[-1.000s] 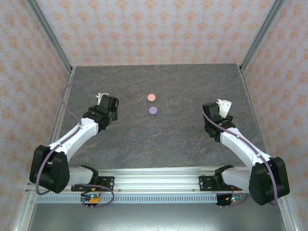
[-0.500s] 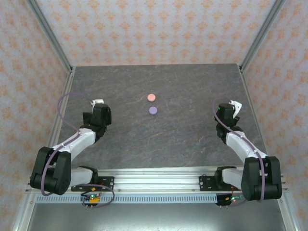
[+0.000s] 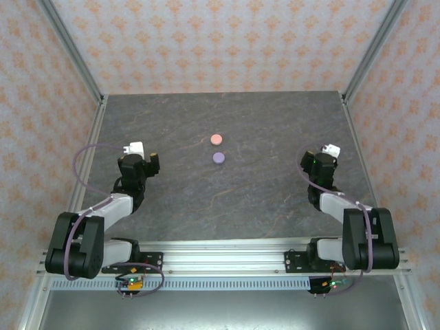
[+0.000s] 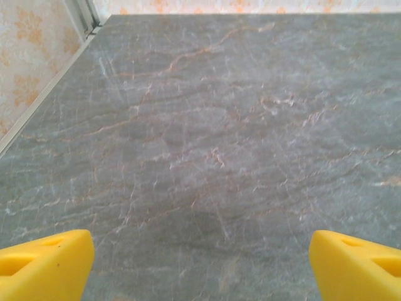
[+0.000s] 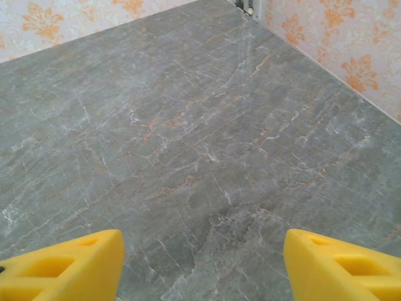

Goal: Insert the wireless bluetooth earbuds into the charging case

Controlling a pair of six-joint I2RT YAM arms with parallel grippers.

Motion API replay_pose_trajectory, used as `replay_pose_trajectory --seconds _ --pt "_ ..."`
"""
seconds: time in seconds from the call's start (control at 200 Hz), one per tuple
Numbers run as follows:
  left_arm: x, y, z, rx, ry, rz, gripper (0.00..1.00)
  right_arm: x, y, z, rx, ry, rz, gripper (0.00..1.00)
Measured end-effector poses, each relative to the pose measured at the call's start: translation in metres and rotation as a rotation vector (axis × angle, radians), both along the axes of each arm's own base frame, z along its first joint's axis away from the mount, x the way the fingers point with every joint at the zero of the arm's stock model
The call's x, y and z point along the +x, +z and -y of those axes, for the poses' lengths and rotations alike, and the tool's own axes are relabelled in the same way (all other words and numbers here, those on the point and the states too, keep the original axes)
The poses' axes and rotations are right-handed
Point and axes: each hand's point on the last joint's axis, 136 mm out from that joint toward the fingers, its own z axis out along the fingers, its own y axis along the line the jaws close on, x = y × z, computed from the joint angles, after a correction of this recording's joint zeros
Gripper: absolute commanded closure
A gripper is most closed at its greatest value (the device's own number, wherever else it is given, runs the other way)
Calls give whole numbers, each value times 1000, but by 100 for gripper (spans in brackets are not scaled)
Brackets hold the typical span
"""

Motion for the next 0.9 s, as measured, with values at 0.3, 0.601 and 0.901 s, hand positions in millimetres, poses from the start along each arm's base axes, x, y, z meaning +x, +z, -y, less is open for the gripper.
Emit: replay_pose_trajectory --seconds 0.3,0.601,0.901 --pt "15 -2 1 -30 -28 47 11 13 -12 -5 1 40 10 29" --pt "24 -18 1 -45 -46 49 11 23 -15 -10 0 76 43 28" --pt "27 -25 3 -42 -50 25 0 25 -23 -16 -10 119 13 1"
